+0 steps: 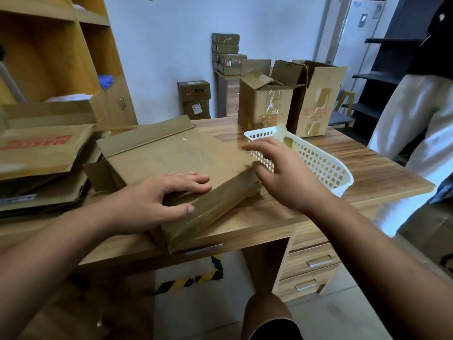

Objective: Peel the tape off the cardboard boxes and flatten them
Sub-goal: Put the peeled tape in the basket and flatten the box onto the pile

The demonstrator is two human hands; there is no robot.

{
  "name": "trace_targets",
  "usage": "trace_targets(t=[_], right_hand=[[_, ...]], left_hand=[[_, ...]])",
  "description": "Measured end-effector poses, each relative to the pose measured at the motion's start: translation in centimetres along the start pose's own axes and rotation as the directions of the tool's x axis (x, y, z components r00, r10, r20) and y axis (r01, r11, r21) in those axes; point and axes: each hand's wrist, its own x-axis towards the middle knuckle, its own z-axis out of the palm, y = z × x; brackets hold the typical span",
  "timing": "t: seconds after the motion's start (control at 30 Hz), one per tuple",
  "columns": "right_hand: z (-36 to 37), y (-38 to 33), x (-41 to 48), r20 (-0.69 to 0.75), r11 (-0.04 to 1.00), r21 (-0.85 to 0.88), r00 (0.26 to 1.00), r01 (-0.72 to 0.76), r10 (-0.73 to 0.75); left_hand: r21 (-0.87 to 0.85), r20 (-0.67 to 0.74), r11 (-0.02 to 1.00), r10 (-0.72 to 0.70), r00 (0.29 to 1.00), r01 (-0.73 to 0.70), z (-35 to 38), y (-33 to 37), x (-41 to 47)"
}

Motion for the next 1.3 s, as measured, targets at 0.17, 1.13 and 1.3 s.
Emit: trace_targets(t=[0.17,1.13,1.3], right_hand=[[2.1,-0.2,0.1,0.202,0.994,-0.067,0.977,0.086,-0.071],[4.3,1.8,-0.8,0.278,0.900,-0.148,0.890,0.411,-0.361],[4.1,2.3,-0.8,0.304,0.895,-0.121,0.874,0.430,-0.379]], left_hand=[[0.144,-0.013,0.989,-0.043,0.999,0.044,-0.9,-0.7,-1.8],[0.503,-0.322,0.861,0.108,0.941,0.073,1.2,-5.8,-7.1],[0.513,-0.365,0.852,0.105,0.925,0.106,1.4,-6.3,-7.0]])
